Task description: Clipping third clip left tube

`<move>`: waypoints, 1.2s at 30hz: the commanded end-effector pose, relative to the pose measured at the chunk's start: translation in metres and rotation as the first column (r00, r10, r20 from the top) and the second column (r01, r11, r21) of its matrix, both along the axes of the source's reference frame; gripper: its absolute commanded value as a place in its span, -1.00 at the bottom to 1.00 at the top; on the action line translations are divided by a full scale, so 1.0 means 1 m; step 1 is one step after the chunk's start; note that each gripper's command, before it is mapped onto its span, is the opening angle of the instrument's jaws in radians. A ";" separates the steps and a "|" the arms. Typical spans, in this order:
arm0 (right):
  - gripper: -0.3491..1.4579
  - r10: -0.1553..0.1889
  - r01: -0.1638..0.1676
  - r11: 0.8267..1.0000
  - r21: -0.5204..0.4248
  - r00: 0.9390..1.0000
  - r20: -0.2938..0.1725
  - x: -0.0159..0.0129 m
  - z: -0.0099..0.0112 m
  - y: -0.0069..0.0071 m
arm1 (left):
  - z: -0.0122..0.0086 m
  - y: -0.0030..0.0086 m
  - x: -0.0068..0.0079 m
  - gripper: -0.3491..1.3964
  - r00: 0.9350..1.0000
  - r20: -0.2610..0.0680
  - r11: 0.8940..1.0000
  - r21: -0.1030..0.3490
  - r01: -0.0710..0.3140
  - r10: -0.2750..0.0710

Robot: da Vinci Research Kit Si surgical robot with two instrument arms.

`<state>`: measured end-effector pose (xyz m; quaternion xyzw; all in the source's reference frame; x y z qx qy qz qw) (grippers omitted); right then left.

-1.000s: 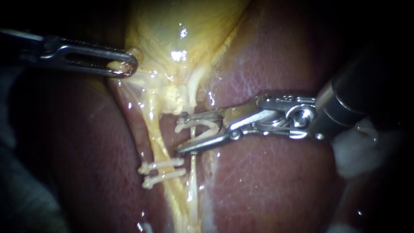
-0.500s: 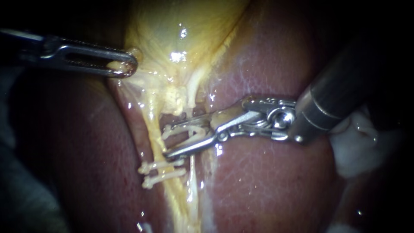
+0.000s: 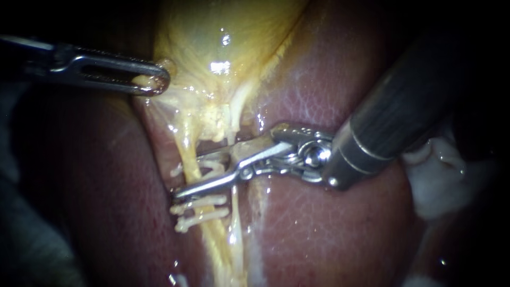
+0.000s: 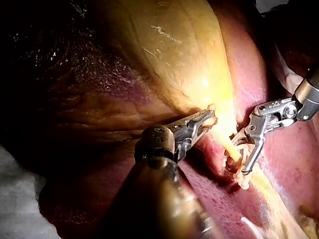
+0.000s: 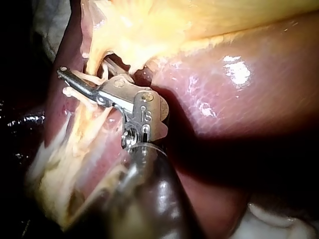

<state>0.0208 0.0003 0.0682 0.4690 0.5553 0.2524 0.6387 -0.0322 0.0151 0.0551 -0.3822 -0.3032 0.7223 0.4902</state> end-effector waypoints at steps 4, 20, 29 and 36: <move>-0.06 0.007 -0.007 1.000 0.011 1.000 -0.018 0.0007 -0.0002 -0.0001 | 0.0000 0.0000 -0.0001 -1.00 1.000 0.000 1.000 0.000 0.000 0.000; -0.08 -0.029 0.031 0.999 0.023 0.996 -0.079 0.0002 -0.0009 -0.0006 | 0.0000 0.0000 -0.0001 -1.00 1.000 0.000 1.000 0.000 0.000 0.000; -0.09 -0.058 0.067 0.996 0.051 0.985 -0.162 -0.0001 -0.0034 0.0002 | 0.0000 0.0000 -0.0001 -1.00 1.000 0.000 1.000 0.000 0.000 0.000; -0.09 -0.018 0.031 0.997 0.071 0.985 -0.173 0.0001 -0.0046 0.0014 | 0.0000 0.0000 -0.0001 -1.00 1.000 0.000 1.000 0.000 0.000 0.000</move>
